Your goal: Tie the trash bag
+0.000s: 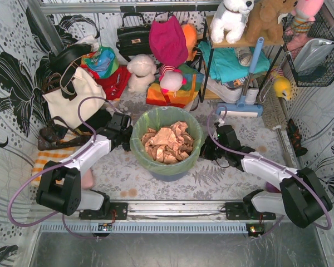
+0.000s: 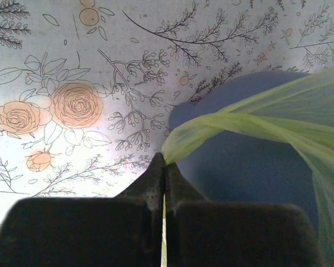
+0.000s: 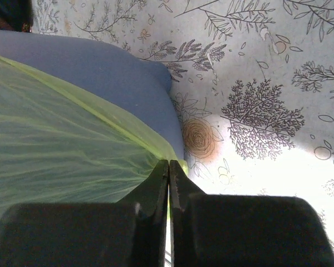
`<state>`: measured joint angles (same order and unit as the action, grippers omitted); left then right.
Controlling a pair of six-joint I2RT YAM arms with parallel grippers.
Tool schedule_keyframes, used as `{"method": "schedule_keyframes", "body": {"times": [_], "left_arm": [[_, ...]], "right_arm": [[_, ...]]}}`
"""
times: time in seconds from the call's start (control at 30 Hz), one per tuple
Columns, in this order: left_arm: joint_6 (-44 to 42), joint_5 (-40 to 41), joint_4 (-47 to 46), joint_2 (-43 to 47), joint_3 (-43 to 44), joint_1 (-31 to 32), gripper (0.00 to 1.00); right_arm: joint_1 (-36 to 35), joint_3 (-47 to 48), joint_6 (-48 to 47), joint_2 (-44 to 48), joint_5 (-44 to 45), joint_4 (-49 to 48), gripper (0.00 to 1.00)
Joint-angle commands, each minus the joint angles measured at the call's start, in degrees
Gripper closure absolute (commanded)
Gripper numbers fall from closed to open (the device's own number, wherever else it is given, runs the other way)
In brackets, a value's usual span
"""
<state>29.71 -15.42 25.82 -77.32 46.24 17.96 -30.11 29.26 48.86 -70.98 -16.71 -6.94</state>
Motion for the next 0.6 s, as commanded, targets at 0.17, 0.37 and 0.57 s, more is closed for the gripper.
{"method": "schedule_keyframes", "body": {"times": [0.17,0.37,0.57], "left_arm": [[-0.27,0.51,-0.95,0.89,1.32,0.14,1.0],[-0.24,0.49,-0.91,0.95,1.13,0.14,1.0],[-0.31,1.07,-0.62,1.35,1.16,0.13,1.0]], "right_arm": [[-0.04,0.7,-2.84,7.93,12.28,13.65,1.0],[-0.05,2.43,-5.09,11.21,19.08,23.54,1.0],[-0.04,4.25,-6.84,12.61,19.53,26.43,1.0]]}}
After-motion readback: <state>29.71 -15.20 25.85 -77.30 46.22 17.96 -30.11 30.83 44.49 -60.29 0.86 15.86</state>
